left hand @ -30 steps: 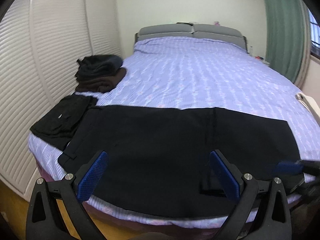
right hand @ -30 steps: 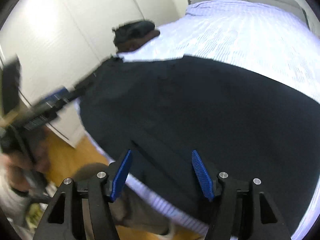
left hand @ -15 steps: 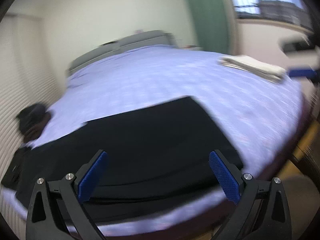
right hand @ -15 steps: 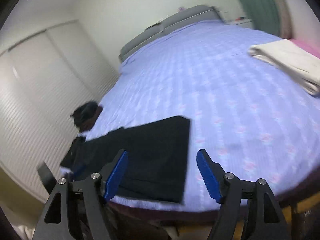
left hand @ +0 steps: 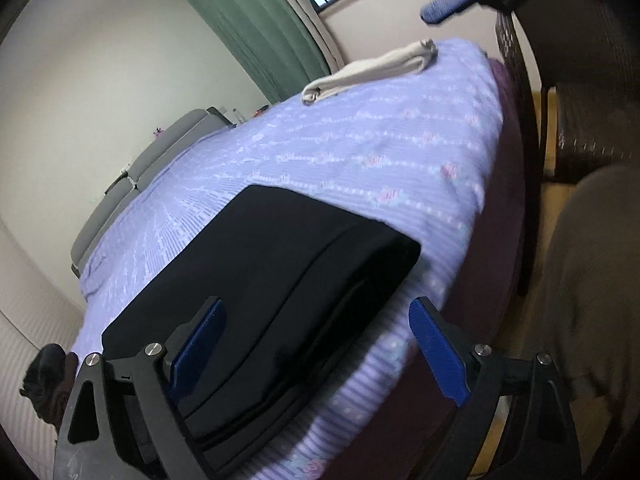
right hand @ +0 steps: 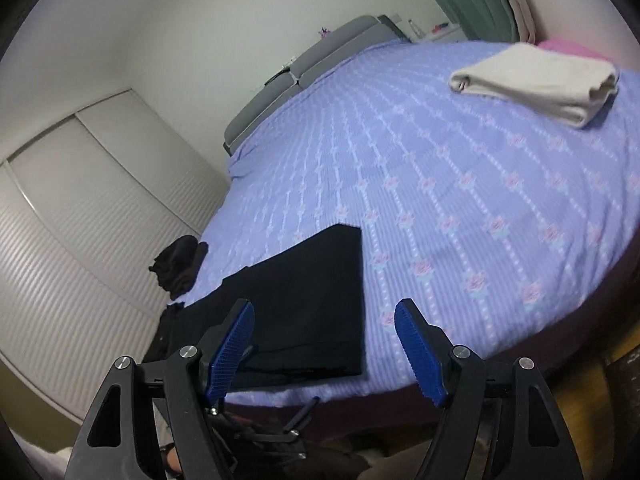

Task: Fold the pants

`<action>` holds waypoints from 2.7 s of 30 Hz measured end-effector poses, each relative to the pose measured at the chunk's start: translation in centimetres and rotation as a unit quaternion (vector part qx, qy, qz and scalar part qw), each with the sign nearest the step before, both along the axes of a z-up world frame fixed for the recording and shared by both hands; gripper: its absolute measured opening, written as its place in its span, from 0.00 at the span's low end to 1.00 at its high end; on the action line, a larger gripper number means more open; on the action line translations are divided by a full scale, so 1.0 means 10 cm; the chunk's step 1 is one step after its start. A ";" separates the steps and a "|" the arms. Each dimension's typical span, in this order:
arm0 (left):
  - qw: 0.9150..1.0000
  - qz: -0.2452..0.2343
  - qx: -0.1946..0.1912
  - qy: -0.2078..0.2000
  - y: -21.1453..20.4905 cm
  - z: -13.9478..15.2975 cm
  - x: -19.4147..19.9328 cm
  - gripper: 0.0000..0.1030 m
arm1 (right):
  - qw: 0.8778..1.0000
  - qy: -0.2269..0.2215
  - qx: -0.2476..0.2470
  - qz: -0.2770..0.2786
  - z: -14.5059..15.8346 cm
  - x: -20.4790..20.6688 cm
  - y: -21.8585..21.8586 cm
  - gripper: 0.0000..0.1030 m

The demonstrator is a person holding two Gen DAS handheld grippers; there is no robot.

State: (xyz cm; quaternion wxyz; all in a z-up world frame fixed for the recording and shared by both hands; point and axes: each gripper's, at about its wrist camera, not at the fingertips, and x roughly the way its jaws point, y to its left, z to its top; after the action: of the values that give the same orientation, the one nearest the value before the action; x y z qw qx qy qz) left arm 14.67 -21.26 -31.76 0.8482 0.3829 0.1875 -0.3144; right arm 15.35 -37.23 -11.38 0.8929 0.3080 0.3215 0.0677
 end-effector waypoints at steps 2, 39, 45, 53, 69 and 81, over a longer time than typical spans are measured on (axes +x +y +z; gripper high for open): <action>1.000 0.000 0.014 -0.004 -0.04 -0.09 0.04 0.90 | 1.000 0.000 0.005 0.001 -0.03 0.03 0.02 0.72; 0.982 0.083 -0.095 0.144 -0.04 0.04 0.73 0.13 | 0.989 -0.037 -0.124 -0.072 0.11 -0.09 0.27 0.72; 0.971 0.091 -0.131 0.178 0.10 0.19 0.84 0.10 | 0.990 -0.039 -0.113 -0.075 0.12 -0.11 0.24 0.72; 0.947 0.122 -0.218 0.200 0.44 0.57 1.01 0.09 | 0.991 -0.041 -0.111 -0.070 0.14 -0.08 0.25 0.72; 0.832 0.274 -0.462 0.139 2.43 1.10 1.19 0.09 | 0.992 -0.051 -0.114 0.013 0.24 0.56 1.06 0.72; 0.713 0.418 -0.553 0.102 4.54 0.66 1.12 0.09 | 0.977 -0.053 -0.121 0.167 0.18 1.36 2.79 0.72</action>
State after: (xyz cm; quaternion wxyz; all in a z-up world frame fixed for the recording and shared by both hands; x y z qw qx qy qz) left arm 25.88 24.19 -25.16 0.9293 -0.3060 0.2064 -0.0119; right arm 28.98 -9.30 -9.54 0.9153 0.1351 0.3270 0.1925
